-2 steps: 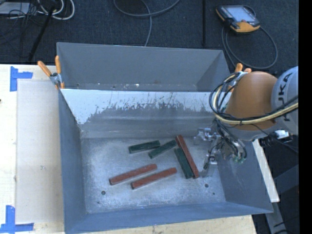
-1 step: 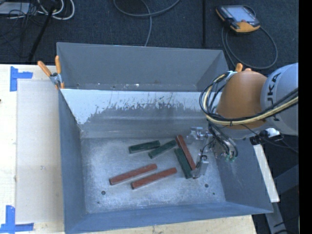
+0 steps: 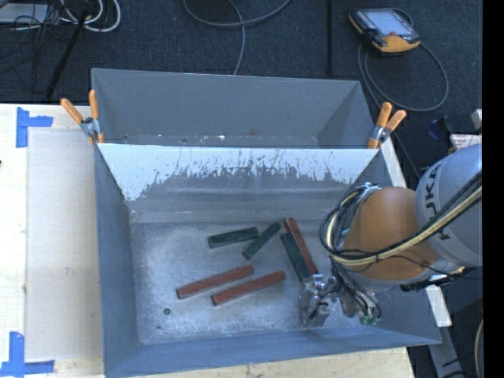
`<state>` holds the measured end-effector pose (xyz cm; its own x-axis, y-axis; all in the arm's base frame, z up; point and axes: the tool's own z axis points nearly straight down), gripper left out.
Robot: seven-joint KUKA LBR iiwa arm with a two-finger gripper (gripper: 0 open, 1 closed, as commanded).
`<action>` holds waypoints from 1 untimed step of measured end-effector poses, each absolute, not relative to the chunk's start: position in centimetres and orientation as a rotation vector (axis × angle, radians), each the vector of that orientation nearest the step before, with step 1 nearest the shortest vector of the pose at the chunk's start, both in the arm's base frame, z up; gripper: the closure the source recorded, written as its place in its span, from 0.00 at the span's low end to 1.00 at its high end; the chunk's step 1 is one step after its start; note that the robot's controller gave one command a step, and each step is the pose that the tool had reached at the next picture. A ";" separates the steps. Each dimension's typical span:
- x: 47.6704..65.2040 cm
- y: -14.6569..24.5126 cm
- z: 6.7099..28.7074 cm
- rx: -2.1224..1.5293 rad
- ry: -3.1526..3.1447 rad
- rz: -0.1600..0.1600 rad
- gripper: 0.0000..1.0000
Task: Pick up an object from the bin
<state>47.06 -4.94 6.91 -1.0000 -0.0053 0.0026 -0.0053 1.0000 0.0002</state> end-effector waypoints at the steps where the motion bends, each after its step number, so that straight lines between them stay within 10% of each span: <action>1: 47.5 -4.9 7.1 0.009 -3.154 0.001 0.00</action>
Offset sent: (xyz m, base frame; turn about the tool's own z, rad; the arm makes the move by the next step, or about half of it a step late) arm 0.0000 0.0000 0.0000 0.0000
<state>47.48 -4.93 7.13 -0.9999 -0.0056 -0.0127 -0.0056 1.0000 -0.0009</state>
